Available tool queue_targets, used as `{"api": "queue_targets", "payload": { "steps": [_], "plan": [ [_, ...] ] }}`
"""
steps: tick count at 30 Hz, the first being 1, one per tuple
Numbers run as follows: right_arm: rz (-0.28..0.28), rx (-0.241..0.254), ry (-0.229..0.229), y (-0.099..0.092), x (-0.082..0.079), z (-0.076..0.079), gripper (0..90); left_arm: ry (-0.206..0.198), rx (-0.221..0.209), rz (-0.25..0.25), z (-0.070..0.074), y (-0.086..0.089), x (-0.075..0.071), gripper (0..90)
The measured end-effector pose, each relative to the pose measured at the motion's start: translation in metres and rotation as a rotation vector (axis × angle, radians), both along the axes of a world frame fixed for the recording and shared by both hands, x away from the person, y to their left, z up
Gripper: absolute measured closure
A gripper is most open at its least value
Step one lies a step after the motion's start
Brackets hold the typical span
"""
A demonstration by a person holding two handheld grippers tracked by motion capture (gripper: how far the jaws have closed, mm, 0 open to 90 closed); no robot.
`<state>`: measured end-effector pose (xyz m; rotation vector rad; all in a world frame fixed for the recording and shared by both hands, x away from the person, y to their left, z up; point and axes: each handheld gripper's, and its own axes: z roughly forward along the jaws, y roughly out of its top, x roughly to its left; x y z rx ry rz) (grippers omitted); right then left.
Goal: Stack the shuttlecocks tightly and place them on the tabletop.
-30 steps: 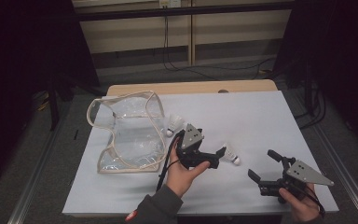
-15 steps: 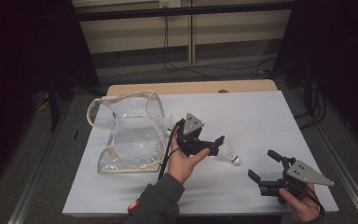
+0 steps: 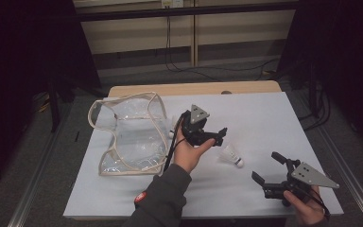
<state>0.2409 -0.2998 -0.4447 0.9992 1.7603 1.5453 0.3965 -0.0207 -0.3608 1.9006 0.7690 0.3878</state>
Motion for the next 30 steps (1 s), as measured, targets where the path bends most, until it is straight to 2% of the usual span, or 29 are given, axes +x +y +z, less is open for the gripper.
{"api": "queue_targets", "payload": {
  "steps": [5, 7, 12, 20, 25, 30],
  "plan": [
    [0.003, 0.002, 0.002, 0.000, 0.000, 0.000, 0.9, 0.004, 0.009, 0.024, 0.003, 0.002, 0.008, 5.3],
    [0.002, 0.002, 0.002, 0.000, 0.000, 0.000, 0.9, -0.001, 0.032, 0.028, 0.005, 0.003, 0.012, 5.1],
    [0.004, 0.003, 0.000, 0.000, 0.000, 0.000, 0.9, 0.013, 0.046, 0.042, 0.007, 0.004, 0.020, 5.2],
    [0.006, 0.004, 0.003, 0.000, 0.000, 0.000, 0.9, 0.025, 0.102, 0.072, 0.010, 0.007, 0.032, 5.1],
    [0.006, 0.007, 0.002, 0.000, 0.000, 0.000, 0.9, 0.041, 0.092, 0.095, 0.011, 0.008, 0.040, 5.2],
    [0.006, 0.009, 0.004, 0.000, 0.000, 0.000, 0.9, 0.042, 0.115, 0.116, 0.009, 0.010, 0.047, 5.3]
  ]
}}
